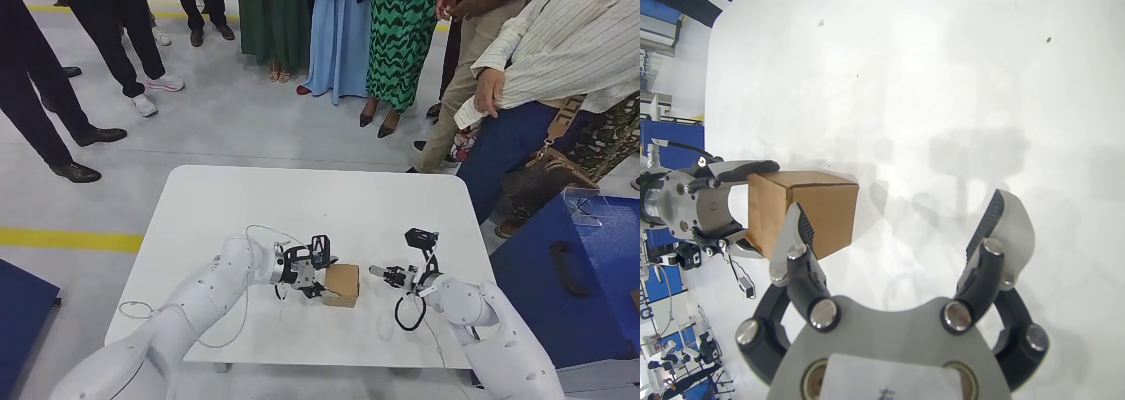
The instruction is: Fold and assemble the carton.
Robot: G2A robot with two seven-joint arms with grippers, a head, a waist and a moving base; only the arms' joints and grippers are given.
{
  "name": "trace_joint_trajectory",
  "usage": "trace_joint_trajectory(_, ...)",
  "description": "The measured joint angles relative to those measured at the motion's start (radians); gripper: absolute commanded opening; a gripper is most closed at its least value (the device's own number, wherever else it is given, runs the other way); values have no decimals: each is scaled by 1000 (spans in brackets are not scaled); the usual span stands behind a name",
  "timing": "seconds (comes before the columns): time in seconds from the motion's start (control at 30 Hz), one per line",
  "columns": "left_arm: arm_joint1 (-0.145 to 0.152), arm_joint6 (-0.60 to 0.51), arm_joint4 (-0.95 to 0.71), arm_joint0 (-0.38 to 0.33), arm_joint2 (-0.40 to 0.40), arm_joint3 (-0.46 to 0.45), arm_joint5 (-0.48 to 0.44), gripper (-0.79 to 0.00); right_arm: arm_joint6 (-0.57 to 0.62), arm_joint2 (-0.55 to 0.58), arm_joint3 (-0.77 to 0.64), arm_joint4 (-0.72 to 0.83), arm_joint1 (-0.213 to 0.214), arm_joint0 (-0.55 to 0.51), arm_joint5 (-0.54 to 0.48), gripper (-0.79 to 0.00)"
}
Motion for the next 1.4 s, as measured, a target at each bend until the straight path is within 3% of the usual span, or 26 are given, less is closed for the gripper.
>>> trace_joint_trajectory(0.1,-2,26,20,-1,4,0,6,-529,1,3,5,3,0,2,-2,0)
trace_joint_trajectory(0.17,-1,51,37,-2,6,-1,8,-730,1,7,8,6,0,3,-4,0)
trace_joint_trajectory(0.2,0,61,44,-3,6,-1,7,-785,0,10,9,9,0,4,-5,0)
trace_joint_trajectory(0.4,12,125,7,-9,-7,-6,-32,-785,-19,66,3,56,4,-1,-27,0)
trace_joint_trajectory(0.53,33,198,-193,8,47,-44,-31,-785,-22,123,-11,102,11,-16,-50,0)
trace_joint_trajectory(0.63,44,182,-401,15,101,-67,-31,-785,-20,138,-16,112,12,-21,-55,0)
trace_joint_trajectory(0.7,44,183,-451,15,92,-64,-31,-785,-20,137,-16,111,12,-21,-55,0)
trace_joint_trajectory(0.87,44,184,-325,15,89,-63,-31,-785,-20,137,-16,111,12,-21,-54,0)
trace_joint_trajectory(1.3,44,184,-324,15,89,-64,-31,-785,-4,152,2,128,15,-42,-68,0)
trace_joint_trajectory(1.4,41,128,-399,43,82,-80,-31,-785,-6,152,1,128,15,-43,-69,0)
